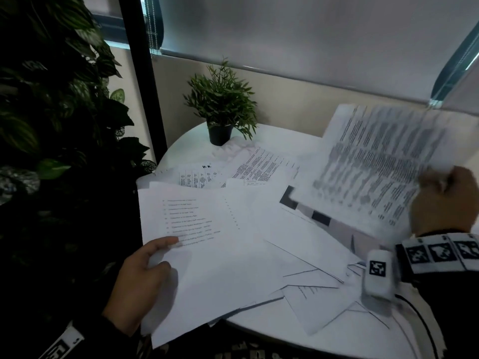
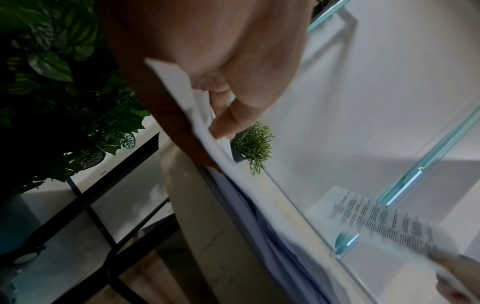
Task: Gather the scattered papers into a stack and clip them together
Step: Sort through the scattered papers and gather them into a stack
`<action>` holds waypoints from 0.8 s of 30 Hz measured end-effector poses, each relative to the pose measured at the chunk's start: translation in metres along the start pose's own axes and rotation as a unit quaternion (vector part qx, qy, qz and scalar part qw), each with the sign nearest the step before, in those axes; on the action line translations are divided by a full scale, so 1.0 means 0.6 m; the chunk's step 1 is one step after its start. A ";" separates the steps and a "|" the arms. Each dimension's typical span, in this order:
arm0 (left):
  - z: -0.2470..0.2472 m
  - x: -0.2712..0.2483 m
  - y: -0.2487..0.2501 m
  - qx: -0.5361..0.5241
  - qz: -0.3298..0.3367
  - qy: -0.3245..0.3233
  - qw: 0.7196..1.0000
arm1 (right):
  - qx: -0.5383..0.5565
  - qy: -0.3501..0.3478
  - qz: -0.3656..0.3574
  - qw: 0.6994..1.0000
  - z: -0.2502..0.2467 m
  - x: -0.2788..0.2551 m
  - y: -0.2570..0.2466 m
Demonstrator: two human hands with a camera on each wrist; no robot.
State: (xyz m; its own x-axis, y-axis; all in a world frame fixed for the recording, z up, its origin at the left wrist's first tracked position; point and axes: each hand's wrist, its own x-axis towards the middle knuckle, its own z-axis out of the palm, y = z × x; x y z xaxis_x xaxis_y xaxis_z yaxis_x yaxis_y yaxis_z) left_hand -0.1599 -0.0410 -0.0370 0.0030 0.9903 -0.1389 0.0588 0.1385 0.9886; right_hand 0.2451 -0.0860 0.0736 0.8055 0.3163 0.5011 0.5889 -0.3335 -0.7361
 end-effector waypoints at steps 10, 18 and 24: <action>0.009 -0.018 0.034 -0.166 -0.097 -0.070 0.979 | 0.132 -0.537 -0.048 0.832 0.086 -0.230 -0.110; 0.003 -0.013 0.028 0.036 0.022 -0.009 0.999 | -0.311 -0.363 0.112 0.871 0.124 -0.106 -0.013; 0.001 -0.005 0.017 0.080 0.015 -0.024 0.996 | -0.168 -0.327 0.135 0.920 0.135 -0.076 0.033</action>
State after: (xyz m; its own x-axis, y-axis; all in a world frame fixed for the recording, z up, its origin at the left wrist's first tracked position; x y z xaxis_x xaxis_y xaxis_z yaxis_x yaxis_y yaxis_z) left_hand -0.1585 -0.0425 -0.0266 0.0544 0.9918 -0.1156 0.2174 0.1013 0.9708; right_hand 0.2148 -0.0351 -0.0008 0.7778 0.6125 -0.1408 0.4494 -0.6987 -0.5566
